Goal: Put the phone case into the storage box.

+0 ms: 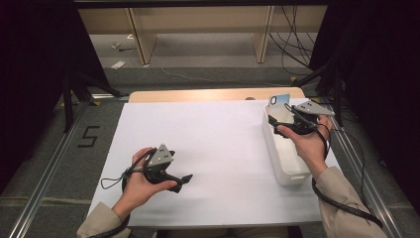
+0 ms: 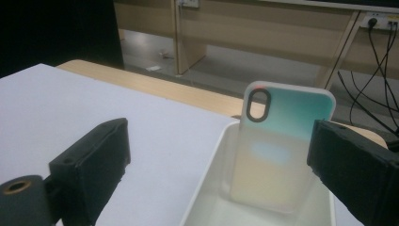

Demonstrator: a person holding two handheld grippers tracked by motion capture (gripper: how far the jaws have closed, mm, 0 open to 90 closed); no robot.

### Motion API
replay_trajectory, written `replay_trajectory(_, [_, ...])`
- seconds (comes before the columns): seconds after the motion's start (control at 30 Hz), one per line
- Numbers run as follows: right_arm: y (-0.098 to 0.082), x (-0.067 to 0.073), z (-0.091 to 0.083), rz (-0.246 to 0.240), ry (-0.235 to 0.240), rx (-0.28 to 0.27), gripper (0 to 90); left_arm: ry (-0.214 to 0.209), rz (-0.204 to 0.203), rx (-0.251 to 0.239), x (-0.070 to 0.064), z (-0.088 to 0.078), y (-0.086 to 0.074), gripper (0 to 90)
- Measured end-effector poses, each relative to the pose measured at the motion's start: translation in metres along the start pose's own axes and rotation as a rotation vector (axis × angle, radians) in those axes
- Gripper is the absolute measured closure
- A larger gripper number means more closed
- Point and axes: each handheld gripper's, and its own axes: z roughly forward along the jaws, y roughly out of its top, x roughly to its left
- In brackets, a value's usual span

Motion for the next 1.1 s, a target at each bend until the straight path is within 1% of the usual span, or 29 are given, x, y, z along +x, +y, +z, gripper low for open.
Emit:
replay_trajectory(0.13, [-0.001, 0.003, -0.003, -0.011, 0.012, 0.002, 7.4, -0.001, -0.002, -0.003, 0.0, 0.0, 0.0, 0.0])
replay_trajectory(0.57, [-0.005, 0.01, -0.014, -0.017, 0.047, 0.003, 8.1, 0.0, -0.002, -0.001, 0.0, 0.0, 0.0, 0.0])
replay_trajectory(1.1, [-0.012, 0.013, -0.027, -0.039, 0.081, 0.006, 9.9, 0.002, -0.005, -0.006, 0.0, 0.0, 0.0, 0.0])
